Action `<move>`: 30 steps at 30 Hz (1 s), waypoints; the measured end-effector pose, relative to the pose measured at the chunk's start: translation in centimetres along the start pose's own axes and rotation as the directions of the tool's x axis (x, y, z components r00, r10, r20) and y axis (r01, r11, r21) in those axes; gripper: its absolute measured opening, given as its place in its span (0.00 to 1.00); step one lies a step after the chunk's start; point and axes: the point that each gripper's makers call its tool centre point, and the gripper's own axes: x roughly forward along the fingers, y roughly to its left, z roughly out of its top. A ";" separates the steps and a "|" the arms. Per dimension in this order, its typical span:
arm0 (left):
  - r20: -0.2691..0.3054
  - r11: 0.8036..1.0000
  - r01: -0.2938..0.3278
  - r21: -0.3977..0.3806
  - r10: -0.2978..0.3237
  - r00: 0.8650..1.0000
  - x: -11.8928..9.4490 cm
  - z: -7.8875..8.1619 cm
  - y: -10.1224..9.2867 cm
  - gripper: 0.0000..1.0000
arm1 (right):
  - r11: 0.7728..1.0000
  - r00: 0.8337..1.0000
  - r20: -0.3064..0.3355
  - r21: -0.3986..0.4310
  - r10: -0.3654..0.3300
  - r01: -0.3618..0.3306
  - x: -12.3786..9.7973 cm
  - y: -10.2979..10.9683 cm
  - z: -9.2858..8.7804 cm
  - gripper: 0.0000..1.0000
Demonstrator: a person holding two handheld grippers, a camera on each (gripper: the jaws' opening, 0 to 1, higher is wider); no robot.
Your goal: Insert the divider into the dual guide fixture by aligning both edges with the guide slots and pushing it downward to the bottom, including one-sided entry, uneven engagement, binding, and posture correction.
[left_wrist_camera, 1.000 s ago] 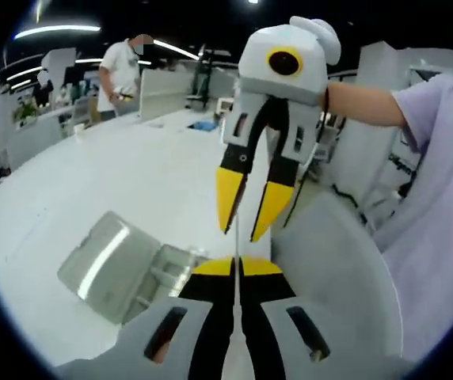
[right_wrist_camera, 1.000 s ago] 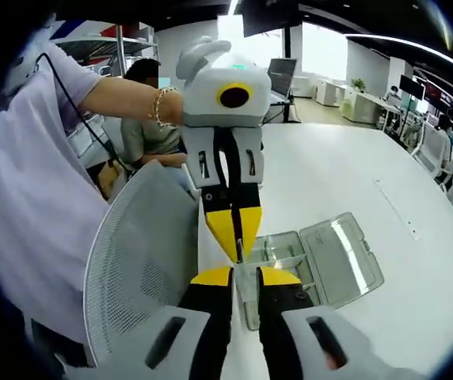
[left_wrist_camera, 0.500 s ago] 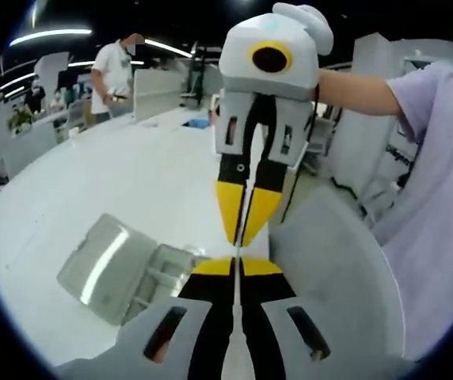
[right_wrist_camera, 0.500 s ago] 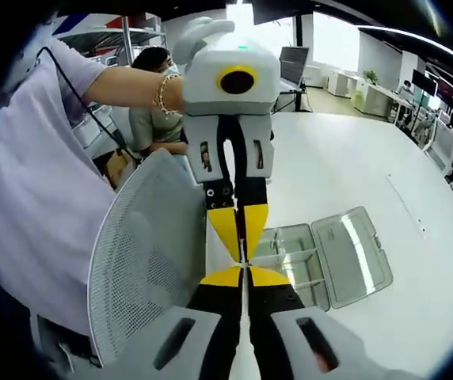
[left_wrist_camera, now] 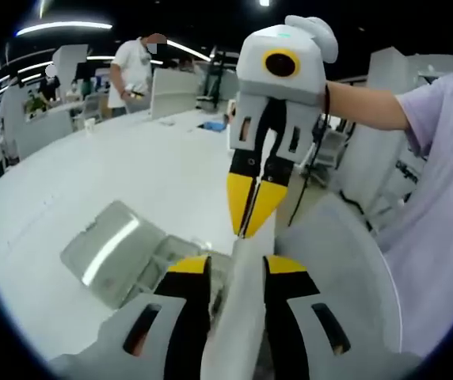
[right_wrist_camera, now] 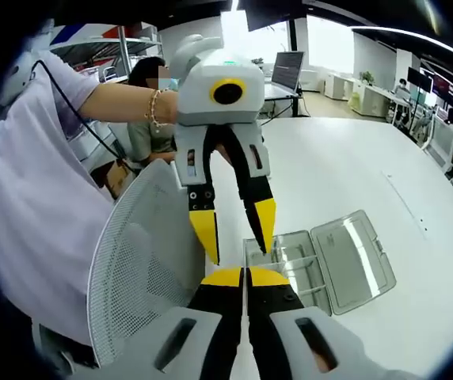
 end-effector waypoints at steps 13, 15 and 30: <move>0.027 0.998 -0.053 -0.038 0.054 0.998 -2.2 -0.4 0.6 0.28 | 1.000 1.000 0.005 -0.018 -0.005 0.006 0.1 -0.4 -0.1 0.00; 0.027 0.997 -0.059 -0.040 0.060 0.998 -2.4 -0.4 0.6 0.29 | 1.000 1.000 0.004 -0.021 -0.008 0.008 0.1 -0.4 -0.2 0.00; 0.009 0.995 -0.096 -0.040 0.096 0.995 -4.1 -1.2 0.2 0.39 | 0.999 1.000 -0.004 -0.033 -0.004 0.004 0.0 -0.2 -0.6 0.00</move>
